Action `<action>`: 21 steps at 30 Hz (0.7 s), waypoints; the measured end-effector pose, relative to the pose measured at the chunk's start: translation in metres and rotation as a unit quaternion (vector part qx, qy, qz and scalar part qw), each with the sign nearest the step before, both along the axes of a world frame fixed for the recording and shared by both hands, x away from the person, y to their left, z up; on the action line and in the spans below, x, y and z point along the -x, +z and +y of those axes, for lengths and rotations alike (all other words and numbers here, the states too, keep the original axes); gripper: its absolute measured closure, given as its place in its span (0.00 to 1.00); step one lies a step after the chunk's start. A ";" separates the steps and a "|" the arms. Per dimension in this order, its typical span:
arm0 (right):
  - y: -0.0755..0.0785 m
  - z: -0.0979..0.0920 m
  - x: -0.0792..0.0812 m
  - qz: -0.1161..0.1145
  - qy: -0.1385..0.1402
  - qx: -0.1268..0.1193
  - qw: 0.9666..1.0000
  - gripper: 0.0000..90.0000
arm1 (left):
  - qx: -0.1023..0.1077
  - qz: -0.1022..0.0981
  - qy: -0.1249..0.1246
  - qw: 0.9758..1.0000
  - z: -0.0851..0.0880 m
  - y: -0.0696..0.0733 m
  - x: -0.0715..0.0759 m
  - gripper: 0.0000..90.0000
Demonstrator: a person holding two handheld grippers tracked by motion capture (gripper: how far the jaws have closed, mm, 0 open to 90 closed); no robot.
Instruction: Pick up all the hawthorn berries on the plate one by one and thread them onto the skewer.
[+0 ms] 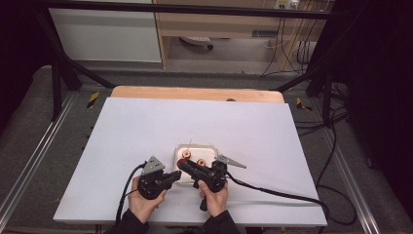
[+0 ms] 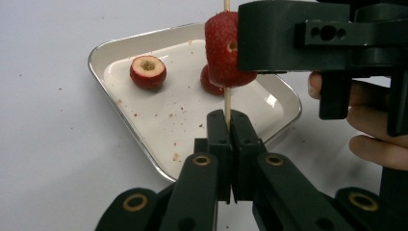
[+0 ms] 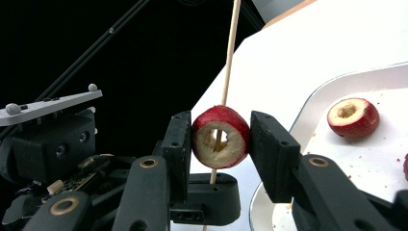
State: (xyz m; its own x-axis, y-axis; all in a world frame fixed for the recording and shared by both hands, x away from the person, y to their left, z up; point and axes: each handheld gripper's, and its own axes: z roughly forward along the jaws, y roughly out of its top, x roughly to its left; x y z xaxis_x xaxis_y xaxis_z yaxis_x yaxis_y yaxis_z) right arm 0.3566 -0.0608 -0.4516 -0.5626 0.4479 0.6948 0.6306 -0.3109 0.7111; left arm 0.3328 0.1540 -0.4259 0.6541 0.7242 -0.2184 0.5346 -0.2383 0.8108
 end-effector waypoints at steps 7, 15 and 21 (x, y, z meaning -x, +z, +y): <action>0.000 0.000 0.000 0.006 0.005 0.012 1.000 0.68 | -0.008 -0.009 -0.007 1.000 0.000 -0.002 0.000 0.99; 0.018 -0.012 -0.005 -0.023 0.009 0.086 0.996 0.33 | -0.015 -0.026 -0.013 0.999 0.008 0.001 0.002 0.98; 0.035 -0.026 -0.013 -0.031 0.020 0.161 0.986 0.15 | -0.027 -0.025 -0.011 0.999 0.016 -0.001 0.000 0.98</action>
